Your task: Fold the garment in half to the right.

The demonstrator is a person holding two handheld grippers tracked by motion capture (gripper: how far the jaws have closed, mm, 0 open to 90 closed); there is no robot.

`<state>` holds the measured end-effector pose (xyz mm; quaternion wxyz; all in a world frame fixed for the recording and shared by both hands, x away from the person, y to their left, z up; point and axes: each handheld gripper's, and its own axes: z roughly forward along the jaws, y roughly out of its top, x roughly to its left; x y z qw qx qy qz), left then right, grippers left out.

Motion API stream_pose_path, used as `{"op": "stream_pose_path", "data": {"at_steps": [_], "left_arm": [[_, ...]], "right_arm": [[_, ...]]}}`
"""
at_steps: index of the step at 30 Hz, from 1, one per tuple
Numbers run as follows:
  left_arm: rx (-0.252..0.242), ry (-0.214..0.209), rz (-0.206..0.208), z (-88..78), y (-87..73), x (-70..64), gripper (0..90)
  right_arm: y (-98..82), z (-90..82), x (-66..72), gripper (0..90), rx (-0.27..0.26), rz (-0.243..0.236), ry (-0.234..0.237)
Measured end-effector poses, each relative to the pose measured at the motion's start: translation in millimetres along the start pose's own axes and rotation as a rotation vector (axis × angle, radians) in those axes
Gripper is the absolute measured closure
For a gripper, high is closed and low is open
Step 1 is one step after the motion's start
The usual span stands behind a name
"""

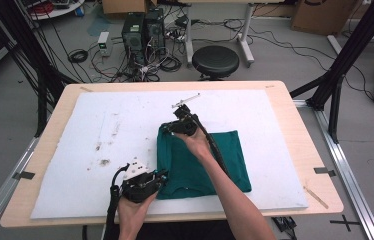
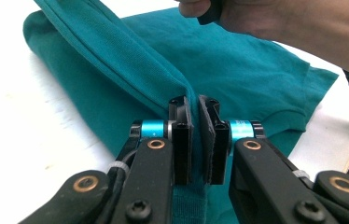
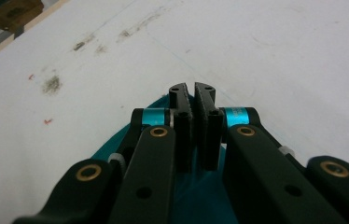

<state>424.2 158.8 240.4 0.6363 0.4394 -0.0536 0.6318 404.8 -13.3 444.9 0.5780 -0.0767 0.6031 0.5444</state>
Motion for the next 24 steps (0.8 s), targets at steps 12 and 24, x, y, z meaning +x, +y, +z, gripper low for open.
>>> {"op": "stream_pose_path", "data": {"at_steps": [12,24], "left_arm": [[0.017,-0.040,0.027,19.7,9.1,-13.8,84.0],[0.041,-0.077,0.033,35.7,14.1,-23.7,84.1]], "right_arm": [[-10.8,-19.5,-14.0,87.6,0.009,0.008,-0.044],[-23.5,-36.7,-27.9,87.7,0.004,0.032,-0.062]]}}
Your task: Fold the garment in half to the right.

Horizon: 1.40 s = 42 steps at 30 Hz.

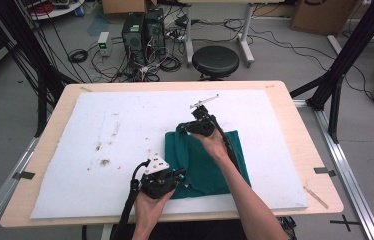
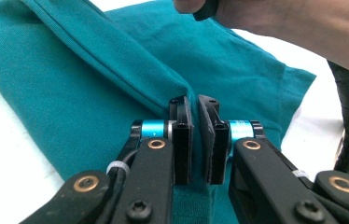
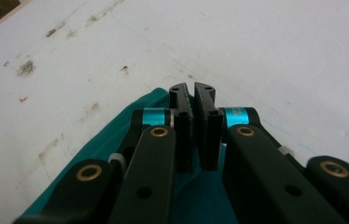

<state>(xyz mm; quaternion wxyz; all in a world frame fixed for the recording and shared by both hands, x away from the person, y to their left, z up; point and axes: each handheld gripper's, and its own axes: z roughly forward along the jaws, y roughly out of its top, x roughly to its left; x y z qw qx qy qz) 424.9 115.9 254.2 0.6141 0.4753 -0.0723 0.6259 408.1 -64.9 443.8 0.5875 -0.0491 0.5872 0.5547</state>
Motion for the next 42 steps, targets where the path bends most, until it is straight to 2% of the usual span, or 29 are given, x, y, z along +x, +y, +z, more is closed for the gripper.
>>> {"op": "stream_pose_path", "data": {"at_steps": [4,9,15,24,30,42], "left_arm": [[0.004,-0.009,0.007,5.1,4.1,-4.0,84.1],[0.010,-0.019,0.023,12.8,9.8,-10.0,84.1],[0.016,-0.032,0.026,24.9,14.8,-17.7,84.1],[0.041,-0.055,0.055,46.4,26.2,-33.0,84.0],[0.046,-0.075,0.059,58.2,32.2,-39.8,84.1],[0.064,-0.088,0.072,83.3,43.1,-55.7,84.0]], "right_arm": [[-3.8,-5.5,-5.4,87.7,0.002,0.020,-0.001],[-7.6,-13.3,-11.9,87.7,-0.009,0.022,-0.011],[-13.4,-24.8,-21.2,87.7,-0.016,0.032,-0.018],[-22.1,-42.7,-36.4,87.7,-0.024,0.050,-0.032],[-28.1,-53.3,-47.3,87.7,-0.025,0.071,-0.041],[-36.8,-70.0,-65.2,87.6,-0.019,0.100,-0.070]]}}
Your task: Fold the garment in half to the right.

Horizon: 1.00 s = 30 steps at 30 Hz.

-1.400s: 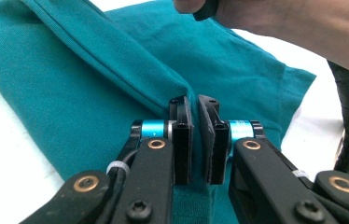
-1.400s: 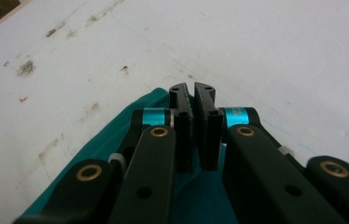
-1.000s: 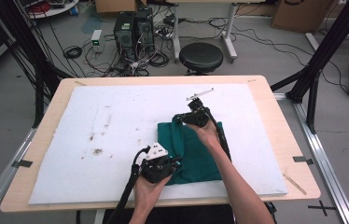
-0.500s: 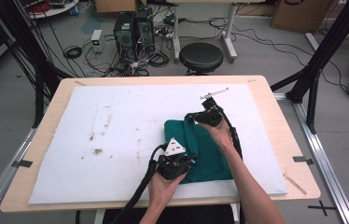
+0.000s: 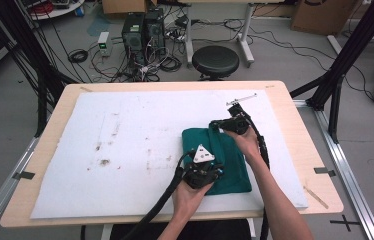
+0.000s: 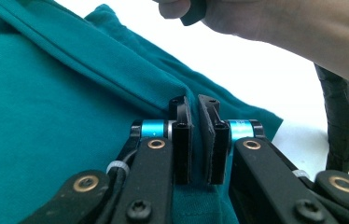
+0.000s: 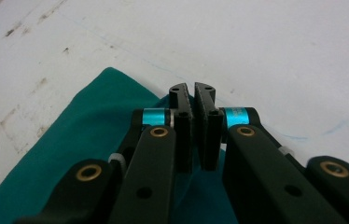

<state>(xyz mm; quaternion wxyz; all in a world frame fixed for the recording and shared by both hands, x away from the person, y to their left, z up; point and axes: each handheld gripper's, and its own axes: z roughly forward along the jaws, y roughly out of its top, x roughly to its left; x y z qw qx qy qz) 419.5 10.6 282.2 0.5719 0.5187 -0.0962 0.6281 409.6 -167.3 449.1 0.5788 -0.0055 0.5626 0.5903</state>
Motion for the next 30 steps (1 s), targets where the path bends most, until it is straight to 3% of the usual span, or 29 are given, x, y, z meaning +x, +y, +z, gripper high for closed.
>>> {"op": "stream_pose_path", "data": {"at_steps": [22,27,30], "left_arm": [[0.058,-0.021,0.029,35.7,10.9,-18.0,83.8],[0.062,-0.029,0.019,38.8,10.5,-17.6,83.5],[0.067,-0.032,0.020,40.9,9.9,-17.5,83.4]], "right_arm": [[-18.5,-22.8,-27.5,86.6,0.001,0.051,-0.038],[-22.3,-24.0,-31.0,81.2,-0.002,0.074,-0.068],[-23.1,-27.6,-33.9,78.9,-0.019,0.091,-0.063]]}}
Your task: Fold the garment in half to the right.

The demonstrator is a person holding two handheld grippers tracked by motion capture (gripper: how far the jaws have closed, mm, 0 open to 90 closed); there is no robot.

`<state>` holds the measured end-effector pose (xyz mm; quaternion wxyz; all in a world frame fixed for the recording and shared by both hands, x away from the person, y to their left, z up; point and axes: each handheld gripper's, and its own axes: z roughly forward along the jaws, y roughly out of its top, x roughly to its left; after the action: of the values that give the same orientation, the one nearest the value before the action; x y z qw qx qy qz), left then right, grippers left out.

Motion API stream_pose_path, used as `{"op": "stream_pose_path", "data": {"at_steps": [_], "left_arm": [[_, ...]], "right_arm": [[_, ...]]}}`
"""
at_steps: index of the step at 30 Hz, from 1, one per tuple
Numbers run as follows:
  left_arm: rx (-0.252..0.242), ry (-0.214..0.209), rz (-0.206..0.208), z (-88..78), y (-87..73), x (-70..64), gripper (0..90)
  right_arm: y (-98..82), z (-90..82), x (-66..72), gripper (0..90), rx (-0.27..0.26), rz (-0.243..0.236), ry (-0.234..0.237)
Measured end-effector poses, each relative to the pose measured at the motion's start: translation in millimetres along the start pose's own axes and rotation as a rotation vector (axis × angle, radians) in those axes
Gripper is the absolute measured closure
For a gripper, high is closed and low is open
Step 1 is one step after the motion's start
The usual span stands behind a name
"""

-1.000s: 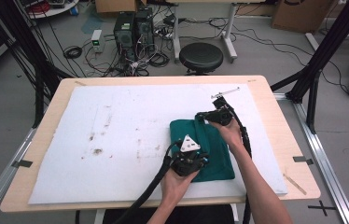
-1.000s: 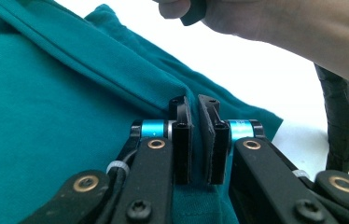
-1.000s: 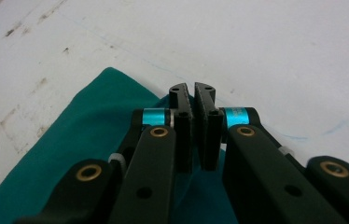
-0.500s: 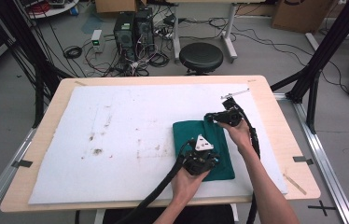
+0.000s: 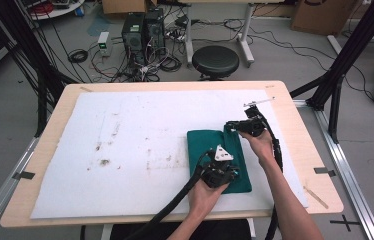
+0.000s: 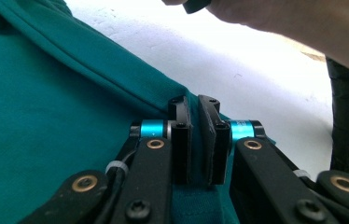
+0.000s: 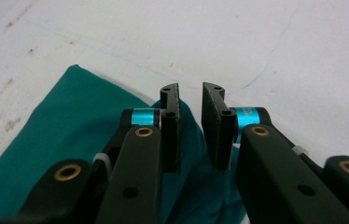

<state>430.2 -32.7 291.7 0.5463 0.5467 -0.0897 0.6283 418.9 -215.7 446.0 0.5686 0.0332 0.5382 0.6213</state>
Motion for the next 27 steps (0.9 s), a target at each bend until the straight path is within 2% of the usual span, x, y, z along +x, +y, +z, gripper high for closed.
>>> {"op": "stream_pose_path", "data": {"at_steps": [4,8,11,13,16,20,23,27], "left_arm": [[-0.005,-0.037,0.001,0.6,0.0,-0.9,80.0],[-0.026,-0.072,-0.009,-3.7,1.1,-0.9,63.9],[-0.052,-0.054,-0.001,-13.6,3.7,1.3,60.1],[-0.064,-0.028,-0.002,-21.7,5.6,4.9,56.5],[-0.090,0.014,0.003,-34.6,7.7,14.5,55.9],[-0.089,0.085,0.002,-46.3,9.2,32.7,54.9],[-0.090,0.122,-0.011,-53.4,8.1,48.2,54.5],[-0.108,0.176,-0.024,-61.2,9.4,62.4,54.6]], "right_arm": [[-0.8,-6.0,-3.1,73.0,-0.025,0.031,0.002],[-1.0,-6.4,-3.3,61.4,-0.029,0.038,0.014],[-0.5,-7.6,-1.1,54.6,-0.038,0.046,0.026],[0.3,-8.9,1.2,48.6,-0.048,0.050,0.045],[1.0,-8.9,6.0,44.5,-0.046,0.034,0.042],[0.0,-1.8,6.6,48.2,0.014,0.032,-0.002],[-3.3,0.0,3.7,61.6,0.029,0.037,-0.013],[-7.4,-6.6,-1.5,78.2,0.029,0.043,-0.028]]}}
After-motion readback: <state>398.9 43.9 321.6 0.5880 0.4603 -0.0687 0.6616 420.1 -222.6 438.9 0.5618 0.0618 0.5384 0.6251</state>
